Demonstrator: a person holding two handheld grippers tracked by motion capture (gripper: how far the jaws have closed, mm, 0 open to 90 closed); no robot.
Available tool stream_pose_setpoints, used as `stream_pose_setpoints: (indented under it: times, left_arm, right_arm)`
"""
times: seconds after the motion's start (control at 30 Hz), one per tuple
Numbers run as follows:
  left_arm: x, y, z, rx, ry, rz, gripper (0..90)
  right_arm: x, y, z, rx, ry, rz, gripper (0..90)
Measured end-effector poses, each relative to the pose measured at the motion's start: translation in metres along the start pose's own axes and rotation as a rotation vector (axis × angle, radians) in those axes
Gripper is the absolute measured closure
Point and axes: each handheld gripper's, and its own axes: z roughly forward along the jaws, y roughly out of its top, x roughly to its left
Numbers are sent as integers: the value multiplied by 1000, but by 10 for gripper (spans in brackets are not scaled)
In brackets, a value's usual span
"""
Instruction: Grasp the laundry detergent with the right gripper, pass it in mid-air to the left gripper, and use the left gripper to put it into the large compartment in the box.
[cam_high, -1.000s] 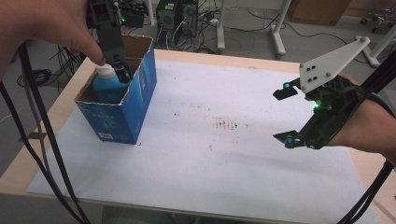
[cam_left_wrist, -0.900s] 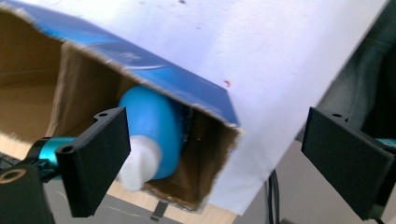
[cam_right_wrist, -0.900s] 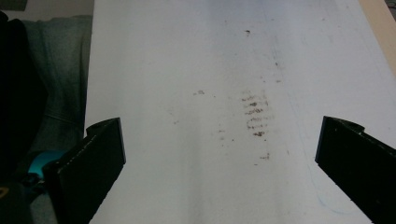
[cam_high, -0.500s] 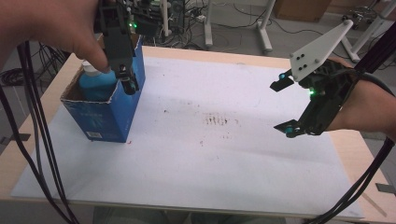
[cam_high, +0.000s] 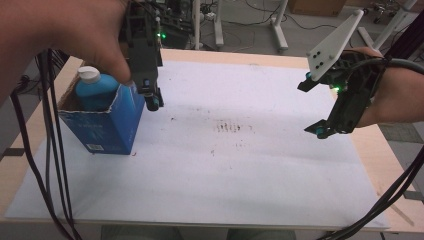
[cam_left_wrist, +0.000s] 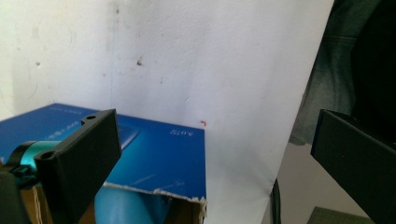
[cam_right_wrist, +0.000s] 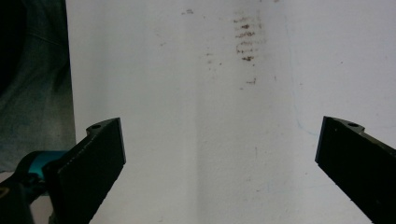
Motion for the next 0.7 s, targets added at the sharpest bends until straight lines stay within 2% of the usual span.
stream_pose_setpoints:
  times: [0.3,0.57,0.7]
  left_arm:
    - [0,13,1,10,0,27,16]
    - [3,15,-3,-15,9,17,16]
    - [4,14,-3,-5,9,17,16]
  right_arm:
    - [-3,0,2,27,18,-4,7]
    - [-4,1,3,51,22,-5,7]
    - [-5,3,6,58,25,-15,7]
